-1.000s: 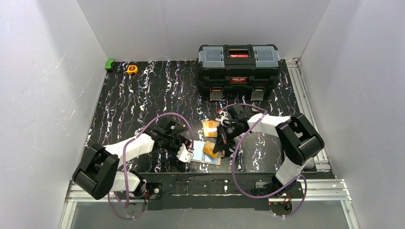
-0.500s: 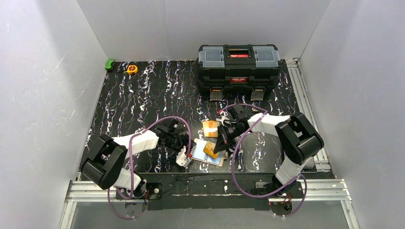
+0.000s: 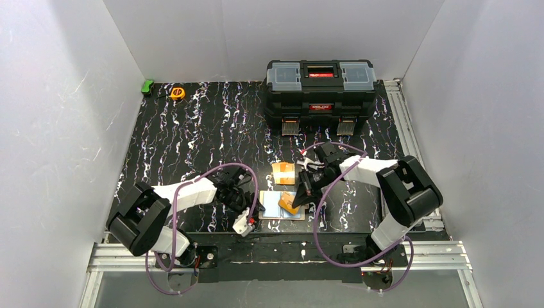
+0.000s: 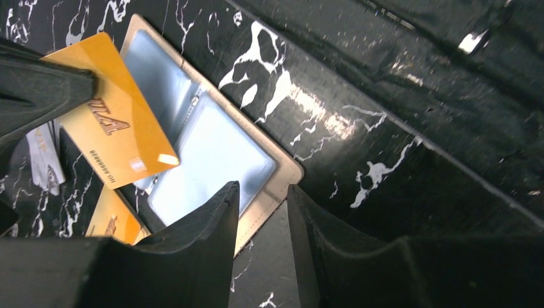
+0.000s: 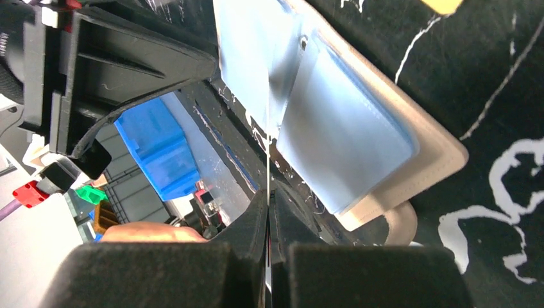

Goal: Put the credit cards into the card holder
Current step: Insert the credit card into the card holder.

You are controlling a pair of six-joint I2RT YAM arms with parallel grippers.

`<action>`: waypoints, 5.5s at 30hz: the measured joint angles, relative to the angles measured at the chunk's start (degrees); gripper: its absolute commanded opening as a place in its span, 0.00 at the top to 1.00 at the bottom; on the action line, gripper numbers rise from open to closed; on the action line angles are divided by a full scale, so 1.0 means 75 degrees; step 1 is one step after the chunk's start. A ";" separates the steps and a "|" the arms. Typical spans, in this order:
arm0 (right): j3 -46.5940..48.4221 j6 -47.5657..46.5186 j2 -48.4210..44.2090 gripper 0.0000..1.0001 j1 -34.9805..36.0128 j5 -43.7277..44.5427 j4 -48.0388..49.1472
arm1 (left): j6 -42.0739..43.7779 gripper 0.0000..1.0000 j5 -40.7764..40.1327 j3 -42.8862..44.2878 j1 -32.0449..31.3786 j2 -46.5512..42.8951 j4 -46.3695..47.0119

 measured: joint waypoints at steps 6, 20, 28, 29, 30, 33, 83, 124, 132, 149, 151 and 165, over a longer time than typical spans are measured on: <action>-0.0294 -0.0023 -0.0428 0.99 -0.0198 0.0029 -0.0047 | -0.0810 0.67 0.0064 0.0070 -0.0405 0.0003 -0.0076; -0.0294 -0.0152 -0.0245 0.99 -0.0291 0.0029 -0.0012 | -0.2702 0.62 -0.0399 0.0172 -0.0822 -0.0082 0.0259; -0.0294 -0.0152 -0.0134 0.99 -0.0297 -0.0052 0.0099 | -0.2847 0.60 -0.0970 0.0172 -0.0341 -0.0408 0.0093; -0.0294 -0.0152 -0.0125 0.99 -0.0297 -0.0058 0.0111 | -0.2841 0.60 -0.1017 0.0175 -0.0289 -0.0338 0.0140; -0.0291 -0.0152 -0.0114 0.99 -0.0297 -0.0061 0.0122 | -0.2812 0.60 -0.0985 0.0201 -0.0227 -0.0251 0.0213; -0.0291 -0.0149 -0.0090 0.99 -0.0297 -0.0061 0.0134 | -0.2696 0.60 -0.0979 0.0382 -0.0201 0.0047 0.0513; 0.0067 -0.0108 -0.0128 0.49 0.0527 0.1714 0.0076 | -0.2500 0.70 -0.0595 0.0638 -0.0857 0.0618 0.0874; 0.0207 -0.0670 -0.0629 0.43 0.0912 0.2681 -0.0627 | -0.2935 0.83 -0.0367 0.0959 -0.0915 0.0446 0.1046; 0.0003 -0.0577 -0.0595 0.40 0.0903 0.2256 -0.0140 | -0.2734 0.82 -0.0256 0.1437 -0.1014 0.1431 0.1035; -0.0495 -0.0271 -0.1137 0.30 0.0691 0.2139 0.0239 | -0.1096 0.84 -0.0399 0.1504 -0.1058 0.1384 0.0169; -0.0542 -0.0227 -0.1300 0.31 0.0568 0.2294 0.0131 | -0.0997 0.84 -0.0425 0.1408 -0.1058 0.1361 0.0058; -0.0536 -0.0277 -0.1288 0.62 0.0402 0.2821 -0.0067 | -0.0901 0.84 -0.0446 0.1405 -0.1067 0.1352 0.0044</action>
